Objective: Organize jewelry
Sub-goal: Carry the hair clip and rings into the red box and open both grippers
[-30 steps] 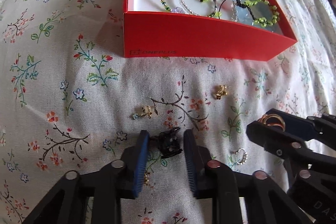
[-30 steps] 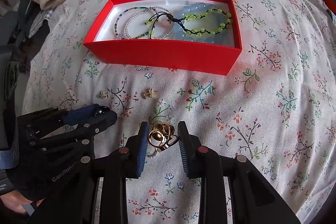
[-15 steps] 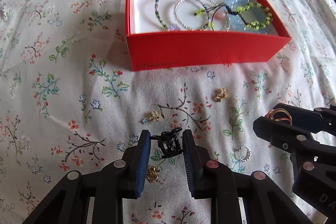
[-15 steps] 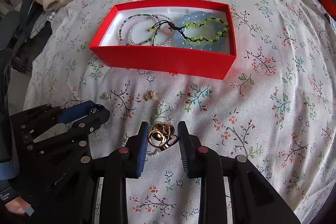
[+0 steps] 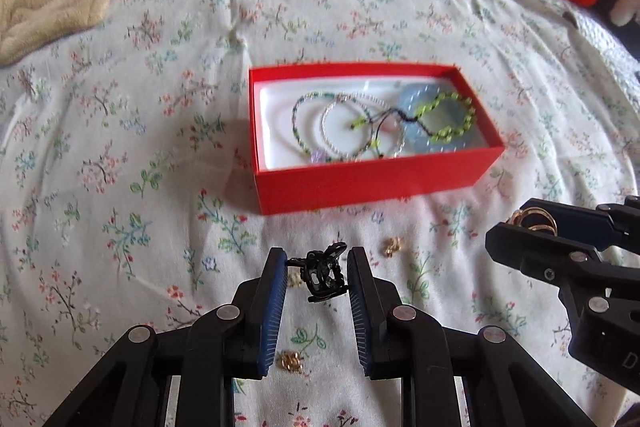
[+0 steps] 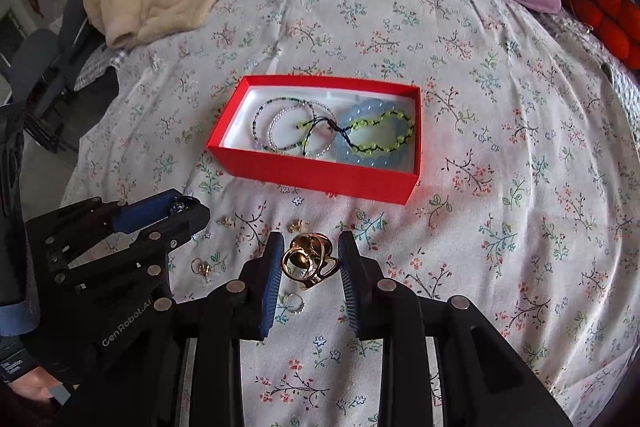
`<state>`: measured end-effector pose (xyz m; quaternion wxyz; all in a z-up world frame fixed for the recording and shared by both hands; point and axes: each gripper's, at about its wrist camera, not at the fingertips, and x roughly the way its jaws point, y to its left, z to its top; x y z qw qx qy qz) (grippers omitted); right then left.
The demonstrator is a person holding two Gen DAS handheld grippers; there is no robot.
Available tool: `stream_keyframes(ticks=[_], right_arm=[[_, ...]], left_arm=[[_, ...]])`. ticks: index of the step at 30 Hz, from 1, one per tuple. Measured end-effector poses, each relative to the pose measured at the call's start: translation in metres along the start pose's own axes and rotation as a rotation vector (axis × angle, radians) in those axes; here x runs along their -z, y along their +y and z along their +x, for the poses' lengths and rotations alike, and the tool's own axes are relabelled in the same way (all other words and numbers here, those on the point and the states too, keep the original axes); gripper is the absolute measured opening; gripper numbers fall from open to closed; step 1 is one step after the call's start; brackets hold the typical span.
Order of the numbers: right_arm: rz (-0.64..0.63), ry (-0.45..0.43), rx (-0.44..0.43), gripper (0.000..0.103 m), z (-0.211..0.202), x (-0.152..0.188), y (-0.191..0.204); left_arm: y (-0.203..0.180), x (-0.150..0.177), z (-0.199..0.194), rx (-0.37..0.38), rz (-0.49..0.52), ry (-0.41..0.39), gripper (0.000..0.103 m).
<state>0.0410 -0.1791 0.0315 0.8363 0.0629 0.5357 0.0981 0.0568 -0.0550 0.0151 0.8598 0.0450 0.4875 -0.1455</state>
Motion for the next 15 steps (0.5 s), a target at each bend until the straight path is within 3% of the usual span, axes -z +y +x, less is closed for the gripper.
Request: stream_keyframes(ticks=[8,15], right_arm=[[-0.001,-0.082,0.006,0.03,-0.012,-0.015,-0.006],[0.032,-0.097,-0.002,0.03,-0.002,-0.031,-0.021]], left_arm=[[-0.001,-0.011,-0.009,-0.002,0.0,-0.076,0.025],[0.005,-0.029,0.007,0.034,-0.052,-0.096,0.025]])
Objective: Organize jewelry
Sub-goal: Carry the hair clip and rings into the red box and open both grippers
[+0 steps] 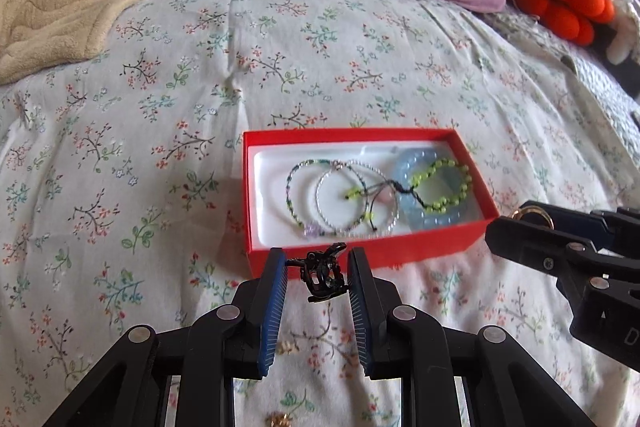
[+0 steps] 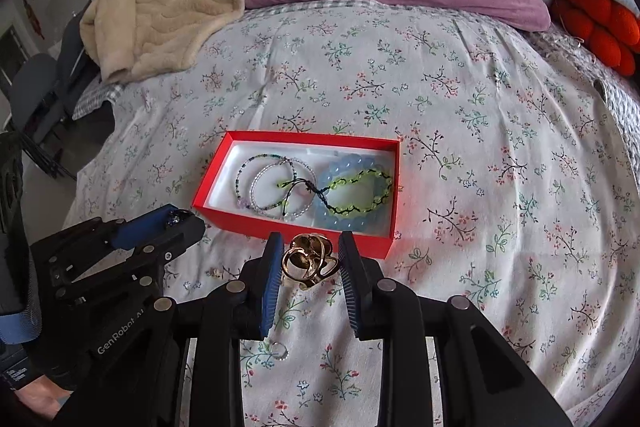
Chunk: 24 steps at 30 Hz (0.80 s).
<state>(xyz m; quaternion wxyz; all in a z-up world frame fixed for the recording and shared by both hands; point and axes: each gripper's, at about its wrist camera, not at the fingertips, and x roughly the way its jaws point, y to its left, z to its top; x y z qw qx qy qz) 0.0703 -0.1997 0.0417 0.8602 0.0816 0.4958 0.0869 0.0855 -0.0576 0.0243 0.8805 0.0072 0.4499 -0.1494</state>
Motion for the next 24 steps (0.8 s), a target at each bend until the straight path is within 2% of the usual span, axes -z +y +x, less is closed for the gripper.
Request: stream_keyframes(ticks=[9,17,24], right_arm=[[0.062,0.0,-0.019,0.03,0.024,-0.017,-0.025],[0.096,0.002,-0.04,0.03,0.05,-0.027,-0.035],[0.103,0.021,-0.041,0.03,0.07,-0.03,-0.035]], left_arm=[[0.002,-0.018,0.033,0.001,-0.044,0.006,0.025],[-0.001,-0.023,0.056,-0.052,-0.008,0.011,0.025],[0.001,-0.024,0.068,-0.06,-0.007,0.03,0.025]])
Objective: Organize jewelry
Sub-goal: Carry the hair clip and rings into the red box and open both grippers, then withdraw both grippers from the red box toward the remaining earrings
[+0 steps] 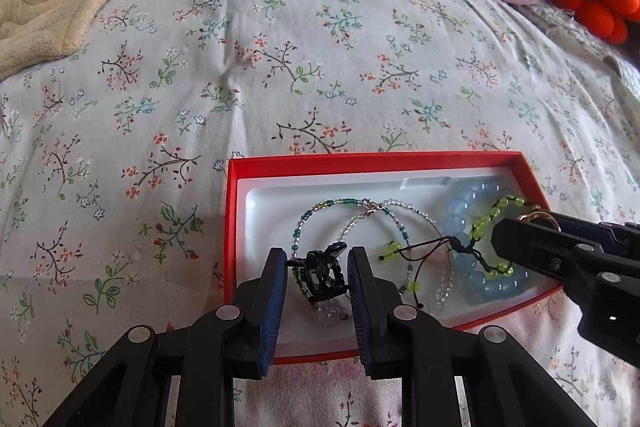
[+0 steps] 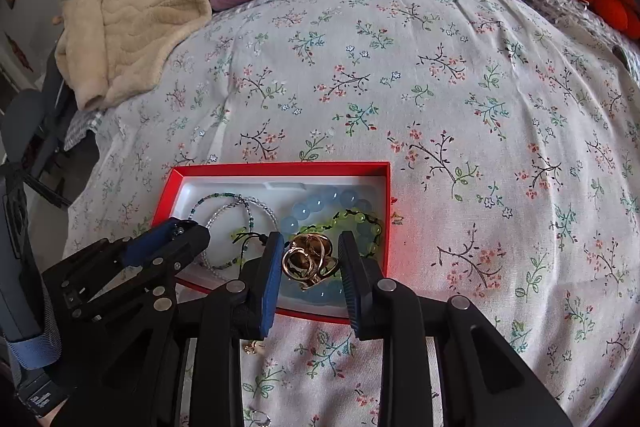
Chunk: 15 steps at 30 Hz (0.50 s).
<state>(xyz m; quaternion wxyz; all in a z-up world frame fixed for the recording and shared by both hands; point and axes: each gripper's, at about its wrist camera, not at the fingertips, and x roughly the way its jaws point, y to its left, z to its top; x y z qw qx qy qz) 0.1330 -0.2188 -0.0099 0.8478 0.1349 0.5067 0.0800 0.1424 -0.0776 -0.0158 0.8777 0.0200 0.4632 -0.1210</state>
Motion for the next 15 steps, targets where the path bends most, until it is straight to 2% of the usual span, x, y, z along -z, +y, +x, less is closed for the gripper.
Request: stream_keyframes(ticks=[9,13,15], right_arm=[[0.019,0.008,-0.017,0.031,-0.002,-0.001,-0.004],[0.027,0.002,-0.022,0.043,-0.01,0.001,-0.004],[0.03,-0.002,-0.023,0.045,-0.014,0.001,-0.004]], left_arm=[[-0.005,0.002,-0.002,-0.016,0.03,0.005,0.027],[-0.007,0.005,-0.007,-0.029,0.054,0.004,0.037],[-0.008,0.007,-0.01,-0.035,0.066,0.003,0.039]])
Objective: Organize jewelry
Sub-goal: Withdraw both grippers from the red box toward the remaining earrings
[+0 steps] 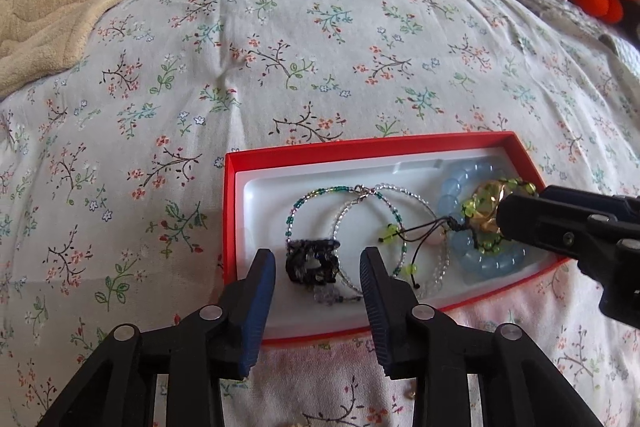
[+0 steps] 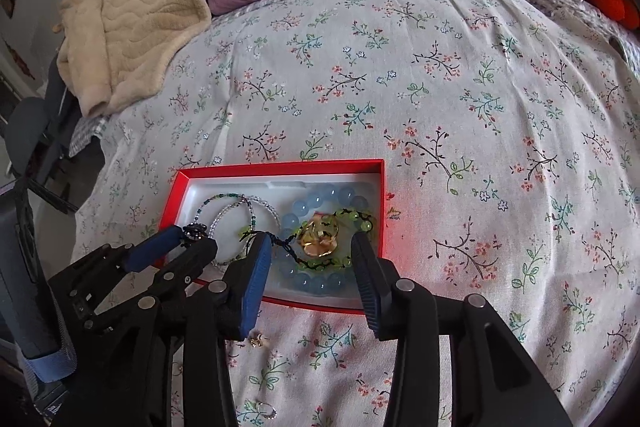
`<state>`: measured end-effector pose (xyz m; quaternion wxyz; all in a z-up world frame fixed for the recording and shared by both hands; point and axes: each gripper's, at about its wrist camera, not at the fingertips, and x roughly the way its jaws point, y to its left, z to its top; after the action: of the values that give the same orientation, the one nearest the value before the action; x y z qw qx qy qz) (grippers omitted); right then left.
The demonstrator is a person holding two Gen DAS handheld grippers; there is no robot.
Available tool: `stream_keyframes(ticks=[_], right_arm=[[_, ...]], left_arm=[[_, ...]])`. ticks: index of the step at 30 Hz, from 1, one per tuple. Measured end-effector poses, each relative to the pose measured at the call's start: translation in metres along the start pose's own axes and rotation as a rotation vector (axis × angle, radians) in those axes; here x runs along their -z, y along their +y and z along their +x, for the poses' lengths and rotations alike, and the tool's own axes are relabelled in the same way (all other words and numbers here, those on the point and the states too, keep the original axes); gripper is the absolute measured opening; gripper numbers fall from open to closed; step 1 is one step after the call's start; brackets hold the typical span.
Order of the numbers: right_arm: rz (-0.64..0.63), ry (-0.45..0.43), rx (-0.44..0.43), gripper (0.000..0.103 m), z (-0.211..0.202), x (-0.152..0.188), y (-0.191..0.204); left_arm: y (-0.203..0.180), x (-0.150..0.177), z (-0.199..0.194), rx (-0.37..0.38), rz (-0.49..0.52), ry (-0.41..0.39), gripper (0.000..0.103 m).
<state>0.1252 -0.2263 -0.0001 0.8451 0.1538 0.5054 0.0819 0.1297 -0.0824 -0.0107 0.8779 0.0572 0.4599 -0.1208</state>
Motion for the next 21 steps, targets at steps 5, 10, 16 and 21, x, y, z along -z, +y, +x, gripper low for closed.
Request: stream_keyframes(ticks=[5,10,16,21], right_arm=[[-0.006,-0.013,-0.001,0.049,-0.012,0.002,0.002],[-0.007,-0.014,0.003,0.05,-0.025,0.006,0.002],[-0.029,-0.011,0.032,0.067,-0.038,0.017,0.0],[-0.034,-0.011,0.059,0.072,-0.052,0.027,-0.004]], left_arm=[[-0.001,0.002,-0.008,-0.008,0.021,-0.009,0.047],[-0.003,0.005,-0.016,-0.004,0.028,-0.005,0.057],[-0.004,0.014,-0.03,-0.012,0.039,-0.004,0.077],[0.0,0.024,-0.041,-0.023,0.031,0.022,0.089]])
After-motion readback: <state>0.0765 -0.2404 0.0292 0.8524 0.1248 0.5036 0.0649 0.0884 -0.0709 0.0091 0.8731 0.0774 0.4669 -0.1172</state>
